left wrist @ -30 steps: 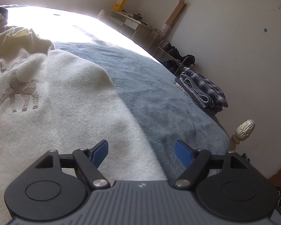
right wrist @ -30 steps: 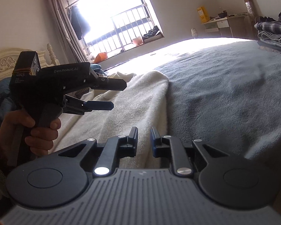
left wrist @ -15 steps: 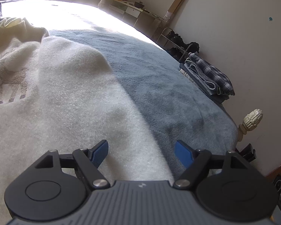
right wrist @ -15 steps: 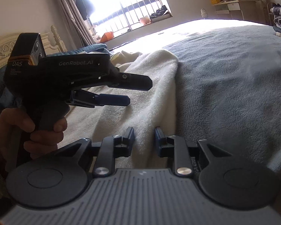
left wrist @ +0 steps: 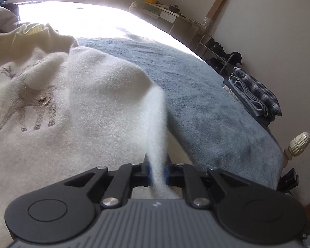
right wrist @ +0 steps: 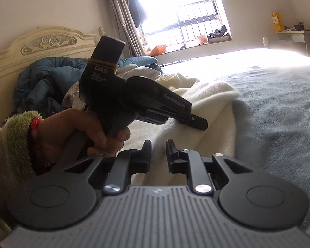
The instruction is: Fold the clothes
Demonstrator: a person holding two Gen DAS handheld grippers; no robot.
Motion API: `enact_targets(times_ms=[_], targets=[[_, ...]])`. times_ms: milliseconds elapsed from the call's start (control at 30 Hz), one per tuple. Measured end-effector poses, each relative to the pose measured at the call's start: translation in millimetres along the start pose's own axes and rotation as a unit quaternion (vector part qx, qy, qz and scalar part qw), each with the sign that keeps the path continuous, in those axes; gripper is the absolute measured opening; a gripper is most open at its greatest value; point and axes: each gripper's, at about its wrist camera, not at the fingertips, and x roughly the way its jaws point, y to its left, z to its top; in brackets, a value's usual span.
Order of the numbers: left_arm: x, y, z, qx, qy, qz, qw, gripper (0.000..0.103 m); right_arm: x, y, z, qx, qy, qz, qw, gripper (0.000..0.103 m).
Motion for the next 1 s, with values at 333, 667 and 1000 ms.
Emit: enact_targets(times_ms=[333,667,1000], targets=[[-59.6,-5.6,24.2,0.110,-0.017,0.050,0.9925,0.011,80.2,-105.3,69.3,0.116,0.025,-0.016,0.993,0.020],[-73.5,-36.4,14.3,0.250,-0.014,0.078,0.9650,0.011,198.0,-144.6,86.2,0.201,0.087,-0.024,0.975,0.016],[-38.4,-22.1,-20.1,0.251,0.058,0.026,0.9658,0.036,208.7,-186.7,54.5,0.348,0.042,-0.008,0.937,0.000]])
